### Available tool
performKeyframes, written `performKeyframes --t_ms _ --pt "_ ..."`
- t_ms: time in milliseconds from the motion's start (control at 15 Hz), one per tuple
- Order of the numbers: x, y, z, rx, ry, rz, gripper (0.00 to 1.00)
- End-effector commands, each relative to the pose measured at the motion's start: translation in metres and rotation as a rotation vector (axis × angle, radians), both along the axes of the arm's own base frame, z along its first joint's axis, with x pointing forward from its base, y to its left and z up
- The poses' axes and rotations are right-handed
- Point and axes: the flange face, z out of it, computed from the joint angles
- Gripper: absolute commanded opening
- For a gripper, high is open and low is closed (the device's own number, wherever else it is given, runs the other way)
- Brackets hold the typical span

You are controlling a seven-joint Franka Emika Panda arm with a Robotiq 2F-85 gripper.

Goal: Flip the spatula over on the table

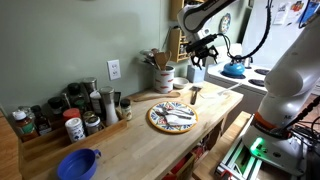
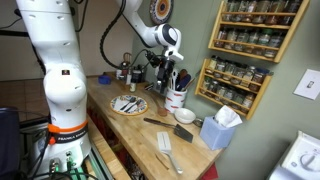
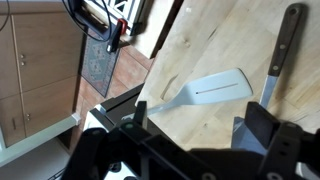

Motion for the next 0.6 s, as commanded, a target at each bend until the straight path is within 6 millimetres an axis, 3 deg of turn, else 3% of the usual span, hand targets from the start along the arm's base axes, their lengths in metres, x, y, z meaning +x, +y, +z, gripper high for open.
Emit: performKeyframes --t_ms 0,400,533 --pt "0.006 0.0 -0.002 -0.015 0.013 0.018 1.0" --pt "0.017 0.001 -0.007 -0.033 0.026 0.049 1.0" --pt "0.024 -0.01 -0.023 -0.039 0.064 0.035 1.0"
